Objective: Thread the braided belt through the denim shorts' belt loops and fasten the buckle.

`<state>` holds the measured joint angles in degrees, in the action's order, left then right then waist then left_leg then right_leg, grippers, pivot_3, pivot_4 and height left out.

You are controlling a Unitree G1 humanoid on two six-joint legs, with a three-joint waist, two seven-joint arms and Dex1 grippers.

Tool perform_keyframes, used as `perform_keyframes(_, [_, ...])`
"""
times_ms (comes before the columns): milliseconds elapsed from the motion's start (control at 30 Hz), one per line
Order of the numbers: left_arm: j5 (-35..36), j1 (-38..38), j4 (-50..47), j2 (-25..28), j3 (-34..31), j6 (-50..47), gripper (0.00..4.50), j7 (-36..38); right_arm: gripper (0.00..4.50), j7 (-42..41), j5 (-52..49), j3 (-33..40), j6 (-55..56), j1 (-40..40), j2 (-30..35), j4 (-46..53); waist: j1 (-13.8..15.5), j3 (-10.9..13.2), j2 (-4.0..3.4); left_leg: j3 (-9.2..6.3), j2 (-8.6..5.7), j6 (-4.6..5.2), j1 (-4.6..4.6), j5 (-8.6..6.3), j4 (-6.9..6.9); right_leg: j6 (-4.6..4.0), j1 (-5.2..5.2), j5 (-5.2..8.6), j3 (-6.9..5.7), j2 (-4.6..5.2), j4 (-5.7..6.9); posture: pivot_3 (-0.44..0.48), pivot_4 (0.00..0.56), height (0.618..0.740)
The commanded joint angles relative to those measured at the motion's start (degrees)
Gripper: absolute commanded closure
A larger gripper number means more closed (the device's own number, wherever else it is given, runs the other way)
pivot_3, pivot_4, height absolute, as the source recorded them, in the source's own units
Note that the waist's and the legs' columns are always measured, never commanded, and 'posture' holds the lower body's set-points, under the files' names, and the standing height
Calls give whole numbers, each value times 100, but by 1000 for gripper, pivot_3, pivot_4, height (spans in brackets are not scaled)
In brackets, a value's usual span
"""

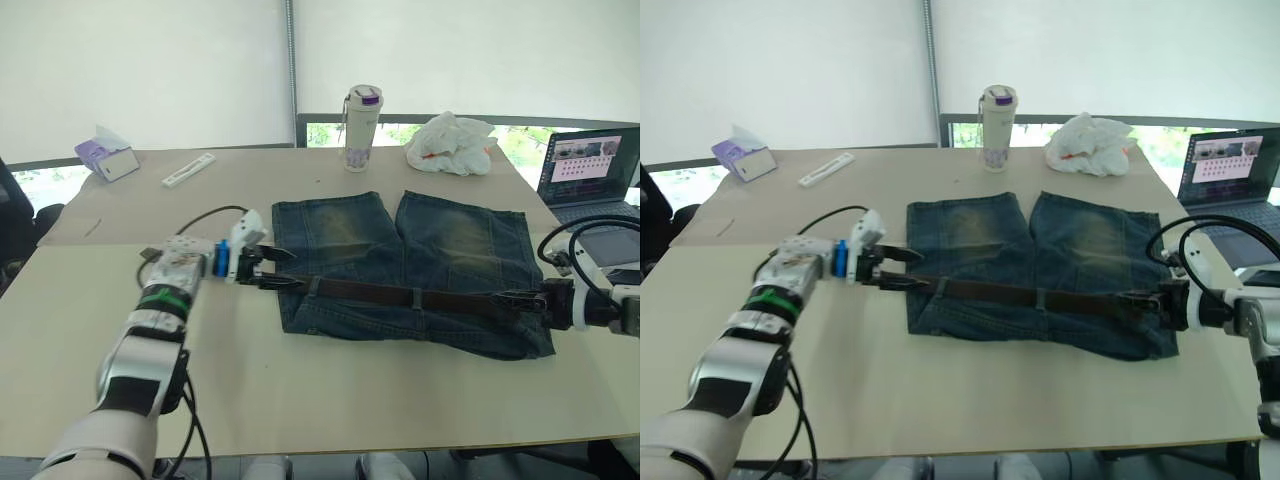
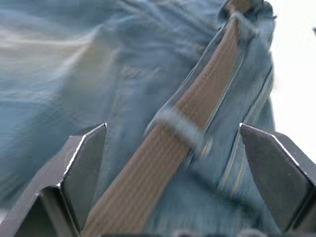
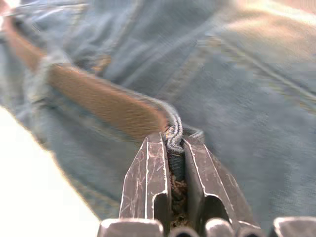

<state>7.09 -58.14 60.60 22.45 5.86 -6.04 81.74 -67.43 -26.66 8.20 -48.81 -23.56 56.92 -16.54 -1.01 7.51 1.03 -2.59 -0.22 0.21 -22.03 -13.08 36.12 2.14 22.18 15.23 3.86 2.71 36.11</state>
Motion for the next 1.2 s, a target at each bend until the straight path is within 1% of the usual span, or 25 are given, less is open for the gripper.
perform_keyframes(33, [-458, -310, 507, -167, 276, 590, 0, -45, 4497, -115, -456, 332, -264, 199, -8, 659, -25, 0, 0, 0, 4, 10, -1, -6, 6, 0, 0, 0, 6, -6, 0, 0, 150, 740])
perform_keyframes(67, [-602, -332, 604, -193, 373, 774, 0, -62, 4497, -120, -493, 352, -287, 262, 9, 751, -30, 0, 0, 0, 4, 13, 0, -8, 7, 0, 0, 0, 6, -7, 1, 0, 150, 740])
perform_keyframes(133, [-693, -456, 834, -348, 402, 848, 0, -18, 4497, -69, -543, 419, -328, 416, 29, 953, -62, -2, -3, -1, 8, 18, 4, -11, 5, -1, 0, -1, 10, -17, 1, 0, 150, 740])
perform_keyframes(200, [-970, -553, 1055, -459, 579, 1045, 0, -50, 4497, 124, -469, 474, -239, 536, 8, 1037, -51, -1, -4, -4, 9, 19, 4, -10, 5, -1, 0, -1, 9, -18, 4, 0, 150, 740])
perform_keyframes(267, [-1331, -581, 1204, -456, 804, 1335, 0, -151, 4497, 197, -479, 513, -229, 605, -12, 1090, -39, -2, -4, -4, 7, 18, 3, -10, 8, -1, 0, -1, 10, -17, 5, 0, 150, 740])
perform_keyframes(300, [-1386, -601, 1245, -449, 817, 1378, 521, -106, 4497, 241, -501, 547, -246, 625, -31, 1118, -39, -2, -4, -3, 6, 18, 3, -11, 8, -1, 0, -1, 10, -16, 4, 0, 150, 740])
perform_keyframes(333, [-1393, -631, 1279, -445, 789, 1369, 797, -19, 4497, 267, -516, 570, -254, 641, -41, 1140, -38, -2, -5, -3, 7, 19, 2, -11, 9, -1, 0, -1, 10, -17, 3, 0, 150, 740])
perform_keyframes(367, [-1394, -656, 1297, -436, 763, 1387, 1330, 76, 4497, 290, -527, 590, -255, 662, -48, 1163, -38, -4, -8, -3, 7, 19, 3, -11, 8, -1, 0, 0, 10, -17, 4, 0, 150, 740])
perform_keyframes(400, [-1409, -676, 1309, -425, 748, 1428, 1703, 135, 4497, 310, -537, 606, -257, 681, -52, 1182, -37, -4, -9, -3, 7, 20, 3, -11, 8, -1, 0, -1, 10, -17, 4, 0, 150, 740])
perform_keyframes(467, [-1442, -716, 1316, -403, 721, 1500, 2709, 219, 4497, 358, -529, 616, -224, 718, -80, 1184, -33, -5, -10, -3, 7, 20, 2, -11, 8, -1, 0, 0, 10, -17, 4, 0, 150, 740])
perform_keyframes(600, [-1379, -750, 1299, -401, 576, 1594, 4432, 163, 4497, 436, -452, 583, -75, 729, -153, 1120, -33, -5, -10, -3, 7, 20, 3, -11, 9, -1, 0, 0, 10, -17, 4, 0, 150, 740])
perform_keyframes(633, [-1328, -779, 1302, -409, 483, 1598, 4493, -59, 4497, 446, -425, 554, -11, 700, -196, 1082, -33, -5, -10, -3, 7, 20, 3, -11, 9, -1, 0, 0, 10, -17, 4, 0, 150, 740])
perform_keyframes(733, [-1304, -808, 1309, -404, 310, 1718, 4493, -548, 4497, 462, -344, 496, 278, 645, -325, 1009, -34, -4, -10, -4, 8, 20, 3, -11, 10, -1, 0, -1, 10, -18, 5, 0, 150, 740])
perform_keyframes(833, [-1328, -829, 1334, -360, 141, 1946, 4493, -1275, 4497, 575, -95, 349, 895, 410, -618, 729, -47, -4, -9, -4, 9, 20, 4, -11, 12, -1, 0, -1, 10, -18, 7, 0, 150, 740])
perform_keyframes(933, [-1331, -901, 1376, -329, 15, 1993, 4493, -1762, 4497, 753, 265, 167, 1604, 6, -953, 220, -75, -4, -9, -3, 10, 20, 6, -11, 15, -1, 1, -1, 11, -18, 11, 0, 150, 740])
perform_keyframes(1033, [-1404, -1027, 1419, -312, -82, 2123, 4493, -2614, 4497, 932, 567, 97, 2415, -665, -1348, -578, -110, -3, -10, -4, 9, 20, 7, -11, 16, -2, 3, -1, 11, -17, 15, 0, 150, 740])
perform_keyframes(1067, [-1421, -1043, 1428, -313, -87, 2151, 4493, -2732, 4497, 937, 627, 94, 2561, -767, -1401, -731, -107, -3, -10, -6, 9, 20, 7, -11, 16, -2, 4, -2, 11, -17, 18, 0, 150, 740])
perform_keyframes(1133, [-1431, -1084, 1390, -284, -104, 2522, 4493, -2880, 4497, 855, 750, 54, 3127, -1020, -1528, -964, -92, -4, -11, -9, 7, 19, 3, -11, 15, -3, 5, -2, 10, -17, 19, 0, 150, 740])
perform_keyframes(1200, [-1384, -1080, 1319, -248, -139, 2969, 4493, -2779, 4497, 713, 876, -8, 3627, -1038, -1528, -981, -69, -4, -13, -9, 6, 19, 1, -11, 15, -5, 5, -4, 10, -14, 36, 0, 150, 740])
